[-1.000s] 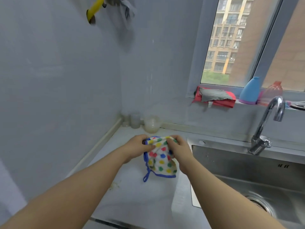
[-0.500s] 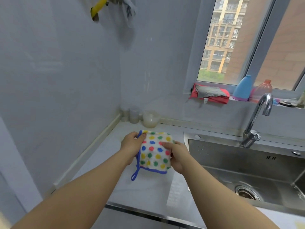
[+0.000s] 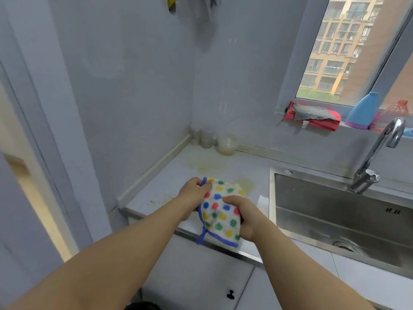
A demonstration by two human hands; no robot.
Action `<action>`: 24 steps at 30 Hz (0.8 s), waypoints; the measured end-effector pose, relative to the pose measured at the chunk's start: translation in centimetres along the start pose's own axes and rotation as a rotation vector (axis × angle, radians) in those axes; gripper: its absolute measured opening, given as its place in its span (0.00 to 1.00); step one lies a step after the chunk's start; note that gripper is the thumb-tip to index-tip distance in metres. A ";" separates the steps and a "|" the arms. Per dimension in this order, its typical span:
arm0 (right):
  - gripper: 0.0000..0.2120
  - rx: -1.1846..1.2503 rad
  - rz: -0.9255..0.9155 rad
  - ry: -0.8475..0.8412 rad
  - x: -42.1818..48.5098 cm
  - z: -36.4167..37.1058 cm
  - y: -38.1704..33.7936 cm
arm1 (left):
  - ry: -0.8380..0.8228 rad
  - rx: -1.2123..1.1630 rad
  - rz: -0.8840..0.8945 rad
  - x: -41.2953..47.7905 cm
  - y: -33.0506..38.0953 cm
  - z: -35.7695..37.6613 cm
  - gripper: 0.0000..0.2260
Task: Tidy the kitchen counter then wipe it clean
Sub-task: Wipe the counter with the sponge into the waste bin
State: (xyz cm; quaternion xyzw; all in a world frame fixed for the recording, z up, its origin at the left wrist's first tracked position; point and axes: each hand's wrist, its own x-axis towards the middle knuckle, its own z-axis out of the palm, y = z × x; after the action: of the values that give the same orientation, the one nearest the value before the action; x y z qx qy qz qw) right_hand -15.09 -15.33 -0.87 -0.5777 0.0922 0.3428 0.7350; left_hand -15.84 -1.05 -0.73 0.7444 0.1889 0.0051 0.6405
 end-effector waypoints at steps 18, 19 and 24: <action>0.17 0.060 0.416 0.270 2.2 -1.6 30.7 | 0.171 0.180 -0.545 -9.3 -30.7 -3.2 0.05; 0.18 0.042 0.445 0.288 2.8 -1.7 32.3 | 0.170 0.182 -0.590 -9.2 -33.1 -3.4 0.06; 0.15 -0.060 0.387 0.432 7.1 -2.6 39.2 | 0.191 0.189 -0.777 -8.3 -43.0 -4.2 0.07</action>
State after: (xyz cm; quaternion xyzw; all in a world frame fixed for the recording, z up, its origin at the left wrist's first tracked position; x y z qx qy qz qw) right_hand -33.07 -11.06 -36.28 -0.6307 0.3448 0.3481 0.6018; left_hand -36.38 5.21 -39.11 0.6693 0.5143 -0.1854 0.5032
